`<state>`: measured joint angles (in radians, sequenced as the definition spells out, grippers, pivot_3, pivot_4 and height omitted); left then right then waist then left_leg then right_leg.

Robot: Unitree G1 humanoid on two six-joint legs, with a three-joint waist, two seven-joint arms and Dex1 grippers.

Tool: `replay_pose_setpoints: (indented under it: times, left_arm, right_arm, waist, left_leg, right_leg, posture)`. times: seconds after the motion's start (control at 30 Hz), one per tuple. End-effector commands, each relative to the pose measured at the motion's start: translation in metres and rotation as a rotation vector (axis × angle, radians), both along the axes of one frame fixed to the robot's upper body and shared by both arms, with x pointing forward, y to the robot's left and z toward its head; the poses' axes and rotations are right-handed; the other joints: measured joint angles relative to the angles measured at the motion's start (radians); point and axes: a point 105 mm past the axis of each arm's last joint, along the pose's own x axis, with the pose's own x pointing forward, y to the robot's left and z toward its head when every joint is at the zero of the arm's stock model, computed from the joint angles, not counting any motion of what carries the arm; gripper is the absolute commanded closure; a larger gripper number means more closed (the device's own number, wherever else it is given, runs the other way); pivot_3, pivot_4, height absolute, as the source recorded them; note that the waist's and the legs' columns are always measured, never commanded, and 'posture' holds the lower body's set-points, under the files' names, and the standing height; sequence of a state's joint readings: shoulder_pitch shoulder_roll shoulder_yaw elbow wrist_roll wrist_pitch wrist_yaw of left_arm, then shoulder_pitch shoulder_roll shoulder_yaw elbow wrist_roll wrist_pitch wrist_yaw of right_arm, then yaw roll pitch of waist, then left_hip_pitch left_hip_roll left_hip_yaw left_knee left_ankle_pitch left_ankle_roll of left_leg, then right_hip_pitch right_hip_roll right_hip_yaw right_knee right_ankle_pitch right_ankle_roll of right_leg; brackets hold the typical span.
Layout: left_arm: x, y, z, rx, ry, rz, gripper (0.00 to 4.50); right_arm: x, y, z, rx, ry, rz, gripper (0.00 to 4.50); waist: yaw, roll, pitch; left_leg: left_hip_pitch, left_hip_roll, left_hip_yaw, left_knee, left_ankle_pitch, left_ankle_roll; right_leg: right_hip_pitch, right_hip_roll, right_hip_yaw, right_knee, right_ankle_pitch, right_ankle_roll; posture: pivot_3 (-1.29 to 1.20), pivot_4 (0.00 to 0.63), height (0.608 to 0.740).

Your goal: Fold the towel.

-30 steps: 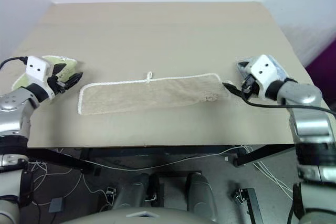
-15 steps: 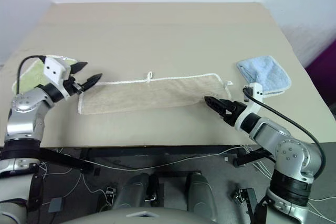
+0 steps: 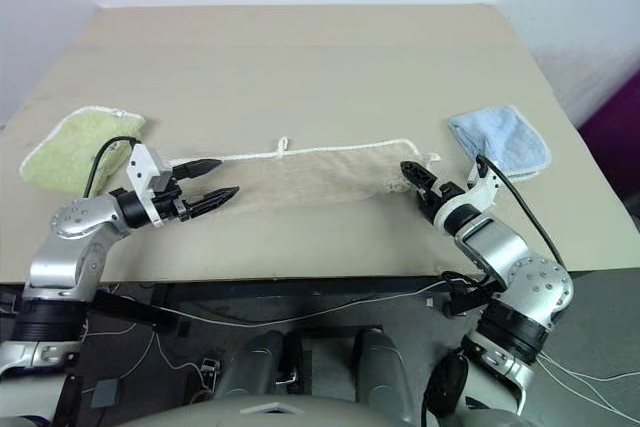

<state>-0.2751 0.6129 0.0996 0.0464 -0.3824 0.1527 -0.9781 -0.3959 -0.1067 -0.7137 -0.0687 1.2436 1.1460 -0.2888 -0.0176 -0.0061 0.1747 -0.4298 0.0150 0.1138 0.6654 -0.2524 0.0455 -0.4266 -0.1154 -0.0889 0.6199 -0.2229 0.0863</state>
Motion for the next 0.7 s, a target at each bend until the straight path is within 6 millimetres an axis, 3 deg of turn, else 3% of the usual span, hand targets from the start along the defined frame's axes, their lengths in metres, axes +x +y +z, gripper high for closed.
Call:
replay_pose_setpoints:
  times: [0.03, 0.13, 0.5, 0.7]
  left_arm:
    - [-0.005, -0.006, 0.012, -0.008, -0.044, -0.021, 1.06]
    - [-0.007, -0.007, 0.012, -0.012, -0.045, -0.019, 1.01]
    - [-0.011, -0.011, 0.012, -0.027, -0.037, -0.022, 1.01]
    - [-0.011, -0.011, 0.012, -0.027, -0.033, -0.029, 1.01]
  right_arm:
    - [0.011, -0.002, -0.005, 0.041, 0.033, -0.055, 0.04]
    - [0.015, -0.005, -0.007, 0.054, 0.043, -0.077, 0.64]
    - [0.02, -0.011, 0.002, 0.118, -0.011, -0.122, 4.38]
    - [0.02, -0.03, 0.013, 0.059, -0.06, -0.161, 4.45]
  waist:
    - [-0.001, 0.0, 0.0]
    - [-0.001, 0.0, 0.0]
    - [0.0, 0.0, -0.001]
    - [0.003, 0.001, 0.0]
  left_leg:
    - [0.0, 0.0, 0.0, 0.0, 0.0, 0.0]
    - [0.001, 0.0, 0.0, 0.0, 0.0, 0.0]
    - [0.001, 0.0, 0.0, 0.0, 0.0, 0.0]
    - [0.001, 0.0, 0.0, 0.0, 0.0, 0.0]
  right_leg:
    - [0.0, 0.0, 0.0, 0.0, 0.0, 0.0]
    - [0.001, 0.0, 0.0, 0.0, 0.0, 0.0]
    - [0.001, 0.0, 0.0, -0.001, 0.0, 0.0]
    - [0.001, 0.0, 0.0, -0.001, 0.0, 0.0]
  posture:
    - [0.0, 0.15, 0.74]
    - [0.0, 0.15, 0.74]
    - [0.0, 0.15, 0.74]
    - [0.0, 0.15, 0.74]
